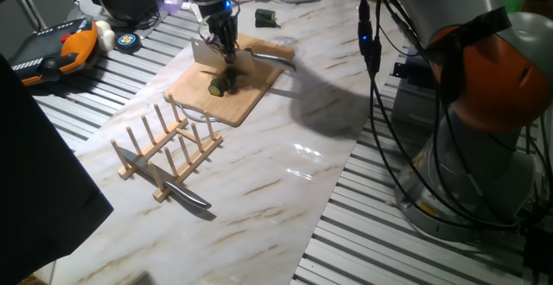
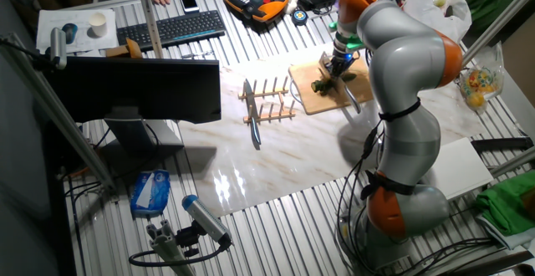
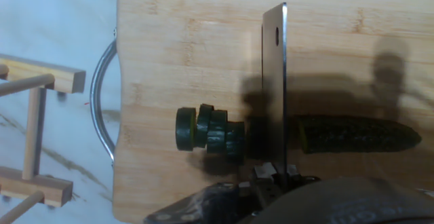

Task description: Cut the cucumber into segments

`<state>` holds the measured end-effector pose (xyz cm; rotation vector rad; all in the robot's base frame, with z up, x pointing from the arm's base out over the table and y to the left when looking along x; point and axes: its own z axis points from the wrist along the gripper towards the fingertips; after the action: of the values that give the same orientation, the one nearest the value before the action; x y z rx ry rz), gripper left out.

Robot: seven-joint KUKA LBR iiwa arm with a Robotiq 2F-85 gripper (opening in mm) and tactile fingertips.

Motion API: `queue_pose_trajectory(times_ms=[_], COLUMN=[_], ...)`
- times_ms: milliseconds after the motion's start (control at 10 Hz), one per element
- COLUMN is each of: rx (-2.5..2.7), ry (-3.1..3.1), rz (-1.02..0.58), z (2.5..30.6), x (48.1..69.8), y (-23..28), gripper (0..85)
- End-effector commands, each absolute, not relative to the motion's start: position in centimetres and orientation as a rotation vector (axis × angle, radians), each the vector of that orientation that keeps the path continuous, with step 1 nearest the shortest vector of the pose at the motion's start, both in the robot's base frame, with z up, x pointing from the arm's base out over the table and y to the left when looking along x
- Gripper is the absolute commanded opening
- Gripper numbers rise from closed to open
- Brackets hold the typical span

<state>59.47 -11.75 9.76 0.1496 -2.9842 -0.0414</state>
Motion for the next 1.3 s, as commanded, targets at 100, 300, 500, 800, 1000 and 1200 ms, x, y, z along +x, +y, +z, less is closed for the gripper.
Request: queue_pose_trajectory(times_ms=[100,300,500,800,1000,1200], rx=[0.145,0.138,0.138,0.136,0.131,0.131], ry=[-2.986,-2.985,-2.985,-2.98,-2.977,-2.976], rz=[-0.042,-0.037,-0.037,-0.037,-0.035,-0.037], z=[9.0,8.9,8.5,8.3,8.2,7.9], x=[59.5,59.6,59.7,59.8,59.9,59.9], y=[-11.8,-11.8,-11.8,-11.7,-11.7,-11.7], gripper=[0.7,0.7,0.7,0.7,0.7,0.7])
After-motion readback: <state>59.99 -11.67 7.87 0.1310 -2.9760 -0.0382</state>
